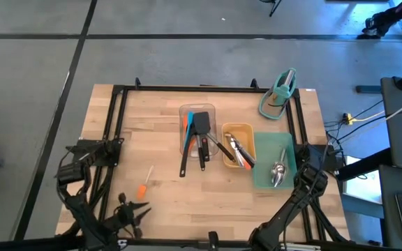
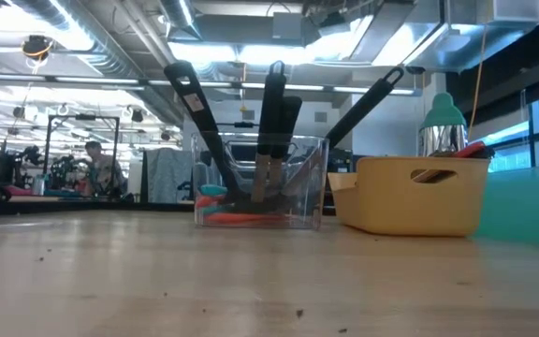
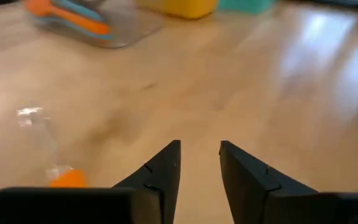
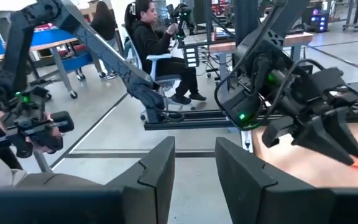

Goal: Pick & Place Kitchen Items
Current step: Put the orange spatula into the transparent bin

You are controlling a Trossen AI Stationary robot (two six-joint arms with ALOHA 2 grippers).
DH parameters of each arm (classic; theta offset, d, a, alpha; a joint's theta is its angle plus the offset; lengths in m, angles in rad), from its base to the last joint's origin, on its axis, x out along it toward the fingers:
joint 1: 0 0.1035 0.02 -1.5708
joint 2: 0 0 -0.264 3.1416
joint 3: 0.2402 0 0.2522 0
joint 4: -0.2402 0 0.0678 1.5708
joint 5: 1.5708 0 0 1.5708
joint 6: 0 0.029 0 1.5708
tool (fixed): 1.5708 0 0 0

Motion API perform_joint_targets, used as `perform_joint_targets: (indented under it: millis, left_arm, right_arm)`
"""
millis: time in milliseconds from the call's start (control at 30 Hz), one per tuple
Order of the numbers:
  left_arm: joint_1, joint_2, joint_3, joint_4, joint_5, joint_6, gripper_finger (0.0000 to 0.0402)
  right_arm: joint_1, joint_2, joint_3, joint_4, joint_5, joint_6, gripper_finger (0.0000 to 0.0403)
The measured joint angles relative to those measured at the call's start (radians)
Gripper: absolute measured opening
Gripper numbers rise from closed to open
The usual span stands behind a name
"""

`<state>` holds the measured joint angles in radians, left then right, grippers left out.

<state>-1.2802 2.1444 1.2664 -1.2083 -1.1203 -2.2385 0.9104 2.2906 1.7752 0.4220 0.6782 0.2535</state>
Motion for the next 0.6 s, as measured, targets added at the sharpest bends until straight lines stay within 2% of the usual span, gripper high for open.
perform_joint_targets:
  millis: [133, 367, 600]
  left_arm:
    - [0.040, -0.004, 0.000, -0.145, 0.050, -0.019, 0.0096]
    - [0.144, -0.005, 0.000, -0.241, 0.262, -0.017, 0.0083]
    - [0.230, -0.060, 0.000, -0.237, 0.272, -0.026, 0.0105]
  right_arm:
    - [-0.008, 0.000, 0.000, -0.007, 0.001, 0.000, 0.0119]
    - [-0.013, 0.000, 0.000, -0.049, 0.001, 0.028, 0.0119]
    - [-0.013, 0.000, 0.000, -0.062, 0.001, 0.053, 0.0119]
